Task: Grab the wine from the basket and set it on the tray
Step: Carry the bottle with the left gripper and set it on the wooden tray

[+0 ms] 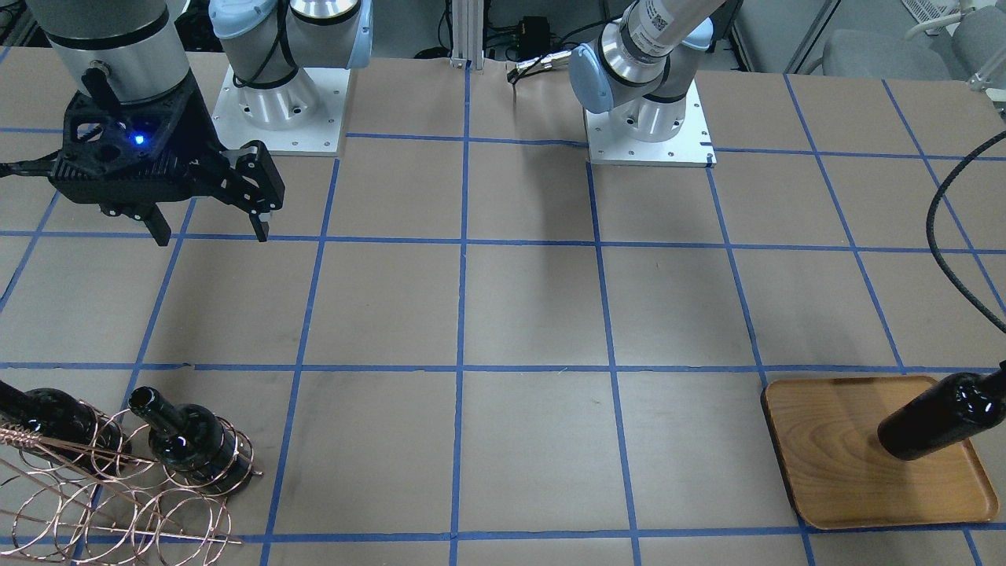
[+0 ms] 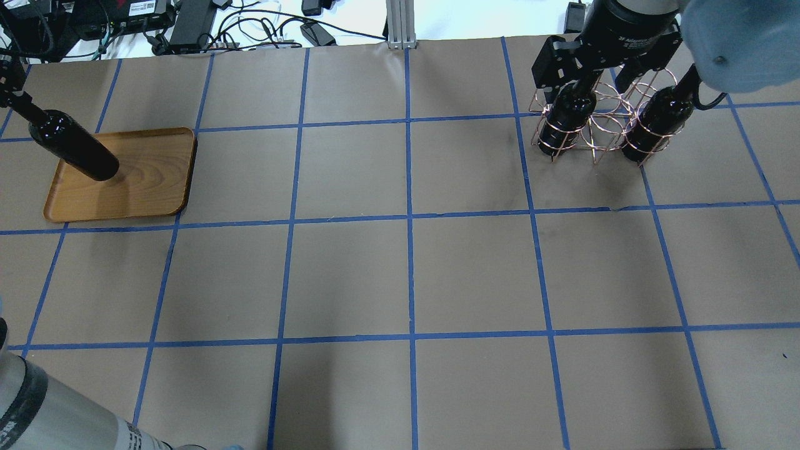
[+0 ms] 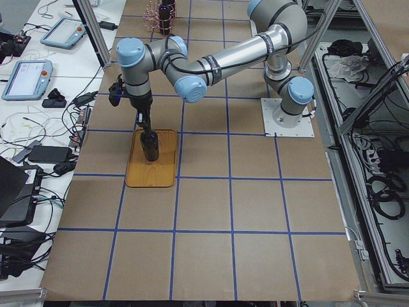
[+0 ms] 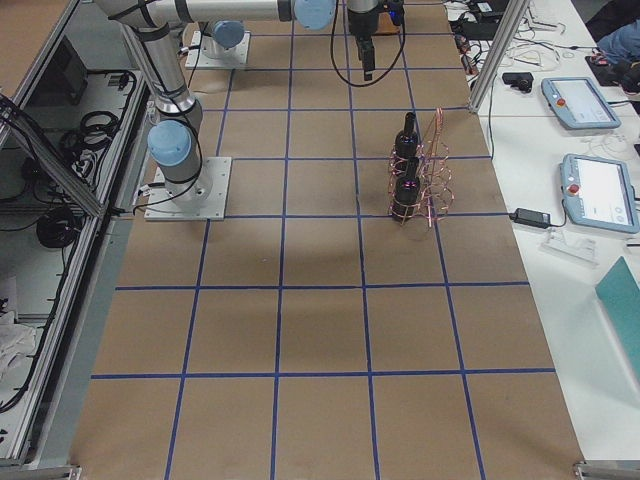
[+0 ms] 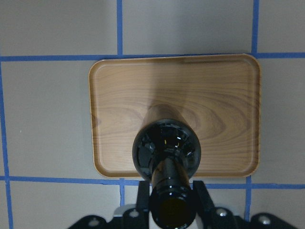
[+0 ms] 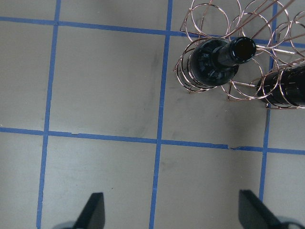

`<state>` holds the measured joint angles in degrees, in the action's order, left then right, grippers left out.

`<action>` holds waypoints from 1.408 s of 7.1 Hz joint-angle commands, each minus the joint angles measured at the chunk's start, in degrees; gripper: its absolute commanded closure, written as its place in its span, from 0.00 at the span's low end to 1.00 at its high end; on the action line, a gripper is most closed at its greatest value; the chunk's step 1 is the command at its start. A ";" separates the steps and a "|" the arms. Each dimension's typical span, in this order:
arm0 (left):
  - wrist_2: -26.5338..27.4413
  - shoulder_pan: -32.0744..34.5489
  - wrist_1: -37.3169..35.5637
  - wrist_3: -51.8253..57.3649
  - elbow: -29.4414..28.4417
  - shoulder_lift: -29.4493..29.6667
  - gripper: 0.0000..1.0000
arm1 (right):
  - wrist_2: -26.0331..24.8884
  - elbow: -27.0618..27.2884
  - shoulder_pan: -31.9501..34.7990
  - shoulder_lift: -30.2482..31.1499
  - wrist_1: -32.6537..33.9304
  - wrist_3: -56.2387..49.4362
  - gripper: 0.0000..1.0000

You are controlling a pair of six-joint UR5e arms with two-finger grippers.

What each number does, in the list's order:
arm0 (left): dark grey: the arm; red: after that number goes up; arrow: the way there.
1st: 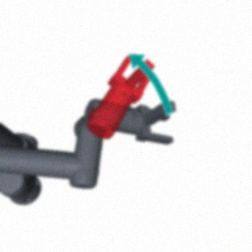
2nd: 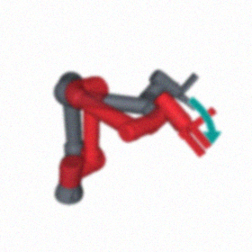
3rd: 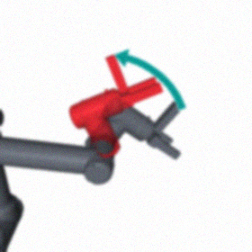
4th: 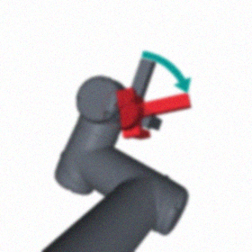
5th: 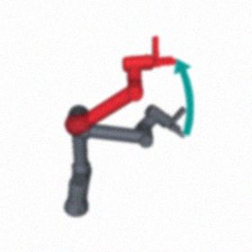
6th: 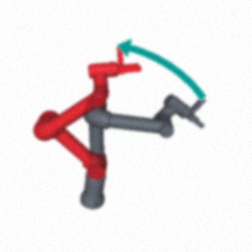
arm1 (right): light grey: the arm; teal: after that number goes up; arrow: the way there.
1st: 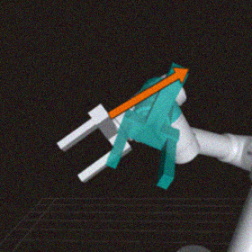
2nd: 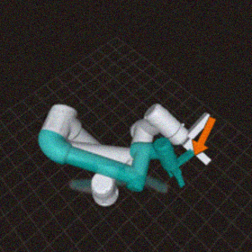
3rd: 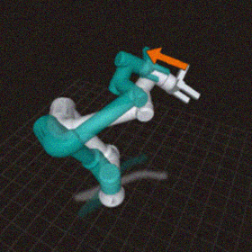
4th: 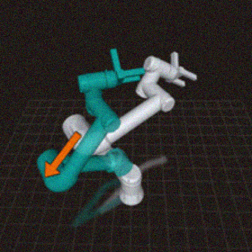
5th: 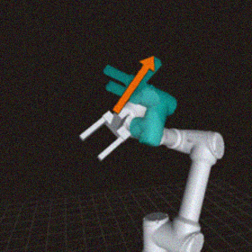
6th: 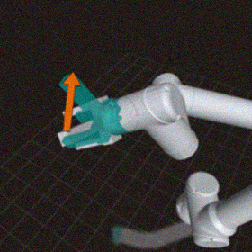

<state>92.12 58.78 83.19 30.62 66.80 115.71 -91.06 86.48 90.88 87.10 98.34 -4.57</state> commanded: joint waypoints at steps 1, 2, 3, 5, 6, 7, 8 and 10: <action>-0.27 -0.34 -0.84 0.23 -0.09 1.53 1.00 | -0.08 0.00 0.00 0.00 0.01 0.09 0.00; -0.27 -0.42 -0.92 0.32 -0.09 1.80 1.00 | 0.01 0.00 0.00 0.00 0.01 0.00 0.00; -0.27 -0.43 -1.45 0.41 -0.09 2.15 1.00 | -0.08 0.00 0.00 0.00 0.01 0.09 0.00; -0.36 -0.43 -1.45 0.50 -0.09 2.24 1.00 | 0.01 0.00 0.00 -0.09 0.01 0.00 0.00; -0.36 -0.51 -1.45 0.50 -0.09 2.24 0.63 | 0.01 0.00 0.00 -0.09 0.01 0.00 0.00; -2.27 -0.86 -1.45 0.50 0.00 2.24 0.08 | 0.01 0.00 0.00 -0.09 0.01 0.00 0.00; -2.90 -1.13 -1.45 0.59 0.08 2.24 0.01 | 0.01 0.00 0.00 -0.09 0.01 0.00 0.00; -2.82 -1.22 -1.36 1.28 0.17 1.98 0.00 | -0.08 0.00 0.00 -0.09 0.01 0.00 0.00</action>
<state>89.36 57.64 81.80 31.40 66.90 117.85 -91.07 86.48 90.88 87.01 98.35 -4.57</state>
